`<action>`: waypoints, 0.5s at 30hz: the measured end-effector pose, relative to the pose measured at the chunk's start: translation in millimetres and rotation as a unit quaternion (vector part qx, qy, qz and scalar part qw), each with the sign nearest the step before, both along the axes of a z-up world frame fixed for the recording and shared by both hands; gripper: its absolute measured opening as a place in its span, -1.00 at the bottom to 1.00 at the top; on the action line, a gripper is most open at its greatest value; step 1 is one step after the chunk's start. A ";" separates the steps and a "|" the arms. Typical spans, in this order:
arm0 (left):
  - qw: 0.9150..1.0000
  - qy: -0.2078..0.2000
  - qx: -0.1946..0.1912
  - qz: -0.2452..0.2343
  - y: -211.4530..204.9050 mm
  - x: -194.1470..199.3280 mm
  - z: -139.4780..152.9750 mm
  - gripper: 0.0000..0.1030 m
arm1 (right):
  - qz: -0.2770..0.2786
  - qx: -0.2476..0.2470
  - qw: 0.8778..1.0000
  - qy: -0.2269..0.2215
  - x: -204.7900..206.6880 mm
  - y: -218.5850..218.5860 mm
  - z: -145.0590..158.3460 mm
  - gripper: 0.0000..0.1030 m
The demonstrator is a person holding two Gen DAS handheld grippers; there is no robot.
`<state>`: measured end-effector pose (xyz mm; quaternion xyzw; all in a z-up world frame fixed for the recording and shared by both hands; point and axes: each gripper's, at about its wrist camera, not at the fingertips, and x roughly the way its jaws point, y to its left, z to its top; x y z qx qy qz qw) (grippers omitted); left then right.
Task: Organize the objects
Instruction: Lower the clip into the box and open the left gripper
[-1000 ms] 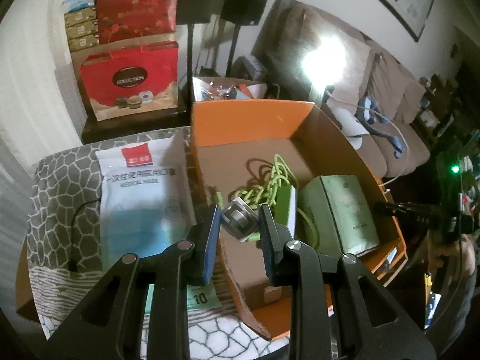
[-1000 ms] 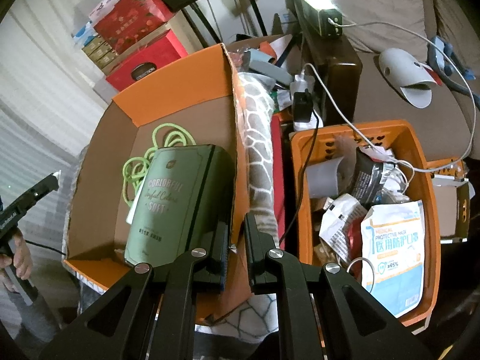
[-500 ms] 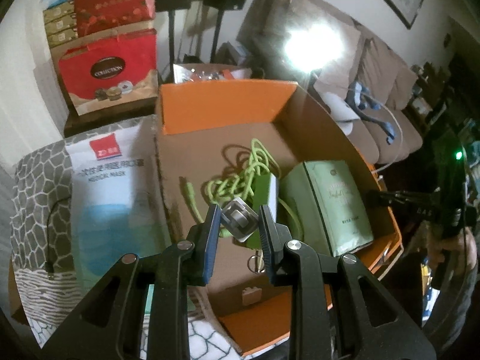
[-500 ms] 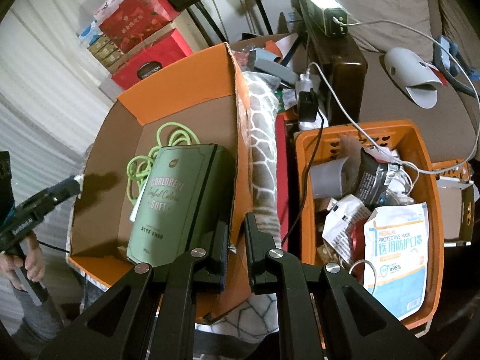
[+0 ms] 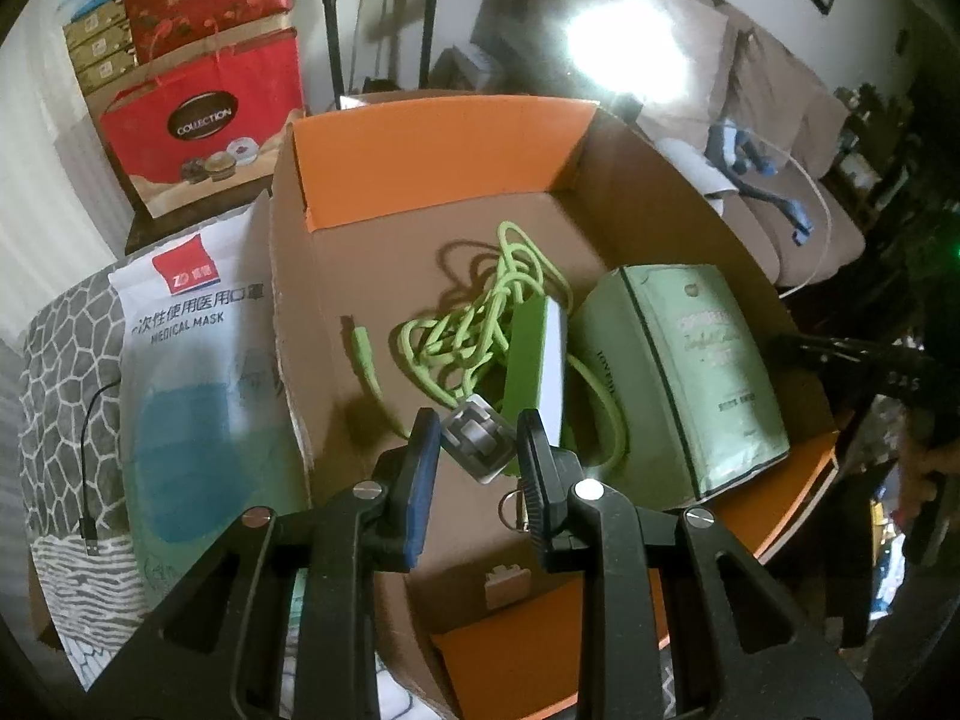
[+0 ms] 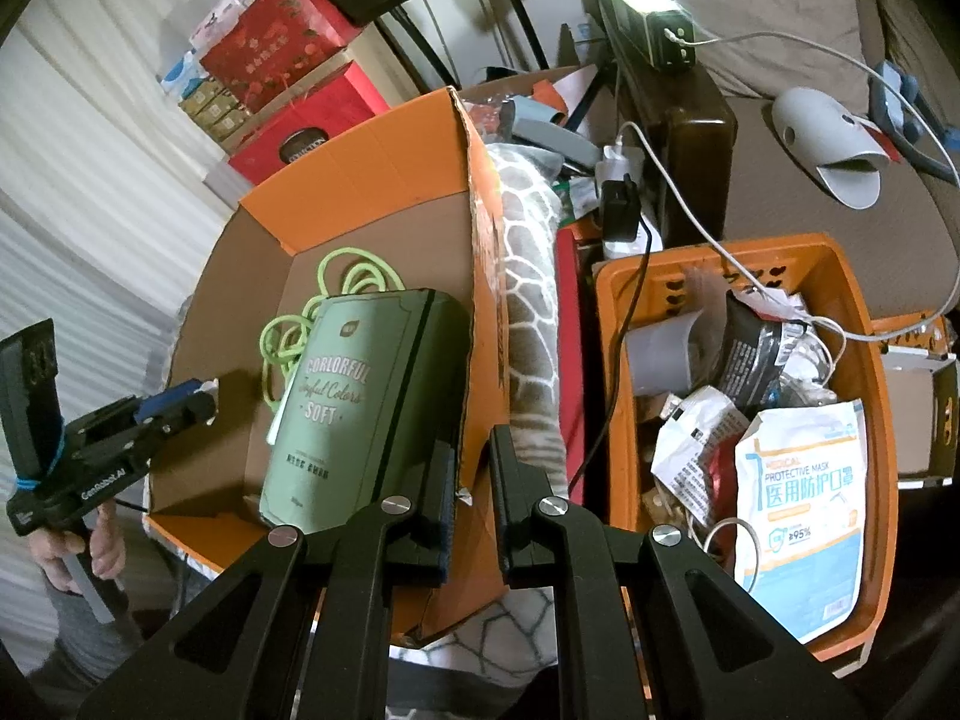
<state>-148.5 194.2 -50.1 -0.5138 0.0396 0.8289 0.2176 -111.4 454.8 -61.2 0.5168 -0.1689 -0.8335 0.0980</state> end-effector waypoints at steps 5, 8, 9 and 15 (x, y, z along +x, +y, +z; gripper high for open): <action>1.000 -0.003 -0.001 0.004 -2.5 -1.3 -1.0 -0.32 | 0.000 0.000 1.000 0.000 0.4 0.1 -0.2 -0.81; 1.000 0.001 0.006 0.008 -4.9 -1.4 1.6 -0.07 | 0.000 0.000 1.000 0.001 0.4 0.2 -0.2 -0.81; 1.000 0.003 0.006 0.007 -5.3 -1.0 2.7 -0.07 | 0.000 0.000 1.000 0.001 0.3 0.7 -0.3 -0.81; 1.000 0.010 0.011 0.015 -13.6 -1.8 9.7 0.13 | 0.000 -0.001 1.000 0.000 0.4 0.4 -0.3 -0.81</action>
